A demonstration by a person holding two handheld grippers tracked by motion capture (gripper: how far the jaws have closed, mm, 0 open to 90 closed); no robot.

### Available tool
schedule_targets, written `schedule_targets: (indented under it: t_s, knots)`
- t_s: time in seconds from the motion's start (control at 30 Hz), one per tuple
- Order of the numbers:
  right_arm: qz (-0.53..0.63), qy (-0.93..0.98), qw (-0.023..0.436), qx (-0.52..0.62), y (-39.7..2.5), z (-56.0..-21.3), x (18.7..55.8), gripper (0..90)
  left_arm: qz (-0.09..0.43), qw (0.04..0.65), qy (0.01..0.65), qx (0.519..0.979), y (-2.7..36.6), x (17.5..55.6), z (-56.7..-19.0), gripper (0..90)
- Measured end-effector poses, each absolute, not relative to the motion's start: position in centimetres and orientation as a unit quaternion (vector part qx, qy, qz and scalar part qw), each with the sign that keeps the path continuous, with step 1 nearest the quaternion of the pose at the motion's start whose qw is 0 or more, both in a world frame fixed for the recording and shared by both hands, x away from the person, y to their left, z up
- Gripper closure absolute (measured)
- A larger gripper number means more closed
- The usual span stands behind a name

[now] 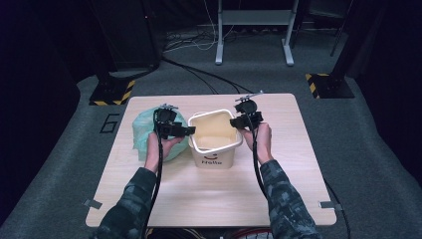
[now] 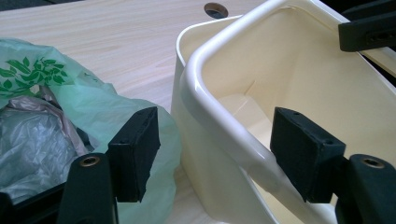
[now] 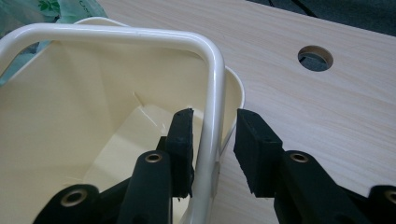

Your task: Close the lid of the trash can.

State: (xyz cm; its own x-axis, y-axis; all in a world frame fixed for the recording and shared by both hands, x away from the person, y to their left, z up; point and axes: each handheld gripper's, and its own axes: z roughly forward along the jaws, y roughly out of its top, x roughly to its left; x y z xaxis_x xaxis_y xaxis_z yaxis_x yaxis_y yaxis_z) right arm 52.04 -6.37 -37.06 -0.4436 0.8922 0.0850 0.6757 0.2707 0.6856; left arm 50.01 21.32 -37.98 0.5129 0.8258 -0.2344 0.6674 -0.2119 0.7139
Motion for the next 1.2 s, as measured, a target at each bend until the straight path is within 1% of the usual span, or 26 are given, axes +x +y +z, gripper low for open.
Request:
schedule_targets:
  t_s: [0.1,0.17,0.27,0.57,0.7,0.83,0.87,1.13,1.2]
  knots:
    - [0.334,0.782,0.161,0.5,-6.4,-37.2,52.1,70.0,0.095,0.403,0.484,0.771,21.1,50.5,-38.0,47.1]
    - [0.334,0.782,0.159,0.501,-6.4,-37.2,52.1,70.5,0.097,0.403,0.484,0.771,21.0,50.6,-38.0,48.2]
    - [0.337,0.781,0.157,0.502,-6.5,-37.3,52.0,71.8,0.095,0.4,0.483,0.773,20.7,51.1,-38.1,54.2]
    - [0.341,0.778,0.158,0.503,-6.5,-37.4,51.5,73.7,0.104,0.387,0.48,0.78,20.4,52.4,-37.7,64.1]
    - [0.345,0.776,0.156,0.504,-6.6,-37.4,51.4,73.9,0.094,0.385,0.484,0.78,20.4,53.2,-37.9,64.1]
    - [0.347,0.774,0.154,0.507,-6.7,-37.4,51.3,74.6,0.099,0.378,0.485,0.783,20.0,53.8,-37.9,64.3]
    - [0.347,0.773,0.155,0.507,-6.8,-37.5,51.2,74.2,0.107,0.374,0.48,0.786,19.8,54.0,-37.7,64.4]
    - [0.347,0.77,0.154,0.514,-6.9,-37.5,51.0,72.0,0.1,0.37,0.483,0.787,19.5,55.2,-37.7,62.4]
    - [0.345,0.771,0.151,0.514,-7.0,-37.5,50.9,70.1,0.102,0.368,0.486,0.786,19.4,55.7,-37.7,62.0]
